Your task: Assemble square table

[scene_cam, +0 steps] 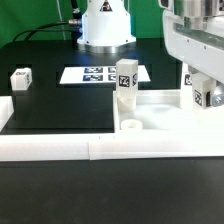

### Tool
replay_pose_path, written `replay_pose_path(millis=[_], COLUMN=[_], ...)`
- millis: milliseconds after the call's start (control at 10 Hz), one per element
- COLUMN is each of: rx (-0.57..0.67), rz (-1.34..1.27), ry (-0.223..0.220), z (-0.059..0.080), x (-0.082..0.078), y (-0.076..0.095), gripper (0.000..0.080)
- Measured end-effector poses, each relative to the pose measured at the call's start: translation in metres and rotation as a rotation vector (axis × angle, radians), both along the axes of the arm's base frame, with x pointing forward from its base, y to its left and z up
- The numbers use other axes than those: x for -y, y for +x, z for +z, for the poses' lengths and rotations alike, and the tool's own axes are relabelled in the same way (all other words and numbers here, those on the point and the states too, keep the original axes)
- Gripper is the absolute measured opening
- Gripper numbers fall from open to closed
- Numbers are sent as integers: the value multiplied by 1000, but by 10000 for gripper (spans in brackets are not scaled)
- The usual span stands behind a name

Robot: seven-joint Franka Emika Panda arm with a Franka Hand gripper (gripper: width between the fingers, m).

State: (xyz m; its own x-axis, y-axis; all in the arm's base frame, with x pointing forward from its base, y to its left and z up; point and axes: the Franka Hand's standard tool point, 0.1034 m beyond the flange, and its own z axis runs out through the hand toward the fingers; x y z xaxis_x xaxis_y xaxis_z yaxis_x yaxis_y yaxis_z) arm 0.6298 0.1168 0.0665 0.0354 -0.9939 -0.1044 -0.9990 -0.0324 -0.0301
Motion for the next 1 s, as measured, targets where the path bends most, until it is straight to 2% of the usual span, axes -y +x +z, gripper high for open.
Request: replay_pose_path(millis=[200, 400, 500, 600, 700, 800, 1000], rx=[-14, -10, -5, 2, -31, -39, -17], rz=[-207, -208, -159, -26, 161, 298, 401], ry=[-2, -8, -9, -15, -29, -44, -44], z=[-1, -1, -1, 1, 4, 8, 6], x=[-7, -7, -7, -6, -9, -13, -12], y=[0, 1, 1, 0, -5, -5, -3], gripper=[268, 268, 347, 347, 545, 617, 644])
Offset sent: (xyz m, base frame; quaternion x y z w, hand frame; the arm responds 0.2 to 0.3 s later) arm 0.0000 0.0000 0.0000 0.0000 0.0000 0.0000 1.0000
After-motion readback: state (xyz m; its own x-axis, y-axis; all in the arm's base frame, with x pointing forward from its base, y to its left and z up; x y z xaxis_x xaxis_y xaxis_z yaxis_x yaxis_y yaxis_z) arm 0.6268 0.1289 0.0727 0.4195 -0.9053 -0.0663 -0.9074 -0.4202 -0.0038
